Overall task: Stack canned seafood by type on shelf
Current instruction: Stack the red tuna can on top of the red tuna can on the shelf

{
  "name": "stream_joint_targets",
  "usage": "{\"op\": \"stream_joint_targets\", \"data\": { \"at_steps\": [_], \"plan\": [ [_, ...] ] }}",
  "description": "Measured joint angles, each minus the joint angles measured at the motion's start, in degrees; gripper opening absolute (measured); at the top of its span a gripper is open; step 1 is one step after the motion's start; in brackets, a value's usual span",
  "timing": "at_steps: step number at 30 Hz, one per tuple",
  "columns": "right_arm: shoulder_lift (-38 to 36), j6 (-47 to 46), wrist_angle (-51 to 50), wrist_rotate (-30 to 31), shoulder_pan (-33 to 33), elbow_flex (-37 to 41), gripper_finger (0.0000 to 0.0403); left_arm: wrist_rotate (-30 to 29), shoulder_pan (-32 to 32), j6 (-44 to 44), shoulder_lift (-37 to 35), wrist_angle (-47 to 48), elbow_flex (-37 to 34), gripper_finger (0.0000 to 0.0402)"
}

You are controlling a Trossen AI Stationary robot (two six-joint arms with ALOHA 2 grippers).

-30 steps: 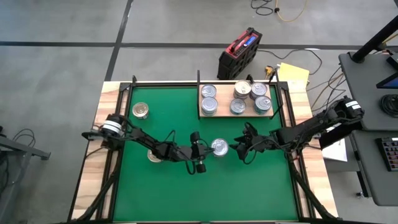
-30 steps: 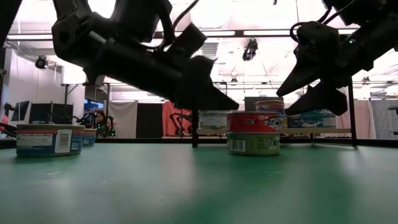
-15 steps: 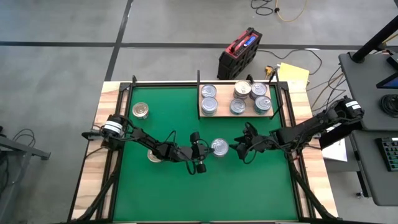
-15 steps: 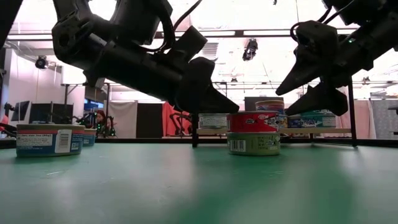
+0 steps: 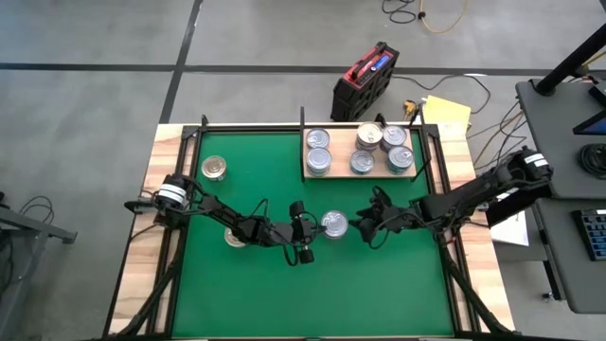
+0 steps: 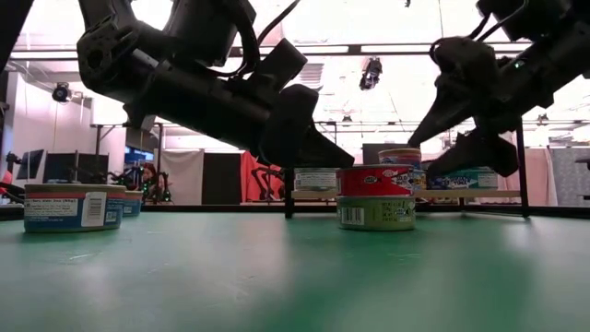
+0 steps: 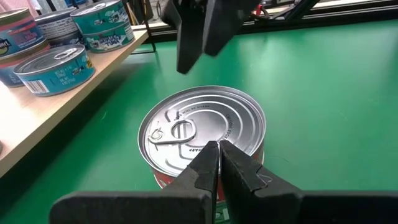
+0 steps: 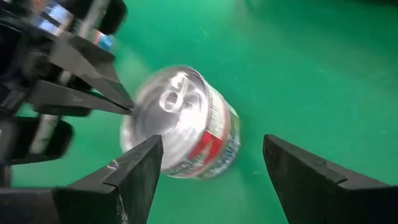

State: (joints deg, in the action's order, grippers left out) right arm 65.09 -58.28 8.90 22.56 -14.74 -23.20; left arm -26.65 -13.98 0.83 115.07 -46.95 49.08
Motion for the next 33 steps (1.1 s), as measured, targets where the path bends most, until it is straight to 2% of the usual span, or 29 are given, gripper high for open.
{"op": "stream_joint_targets", "data": {
  "at_steps": [10, 15, 33],
  "plan": [
    [7.9, -1.6, 6.8, -0.6, 0.0, 0.1, 0.0262, 0.0, -0.1, 1.7, 0.0, 1.0, 0.0, 0.0000],
    [8.1, -0.5, 9.5, -0.7, 0.0, 0.0, 0.0263, 0.0, -0.3, 1.7, 0.0, 1.2, 0.0, 0.0000],
    [8.1, 2.8, 13.3, -1.6, 0.0, -0.1, 0.0304, 0.2, -0.7, 2.2, 0.2, 2.0, -0.5, 0.0000]
  ]
}}
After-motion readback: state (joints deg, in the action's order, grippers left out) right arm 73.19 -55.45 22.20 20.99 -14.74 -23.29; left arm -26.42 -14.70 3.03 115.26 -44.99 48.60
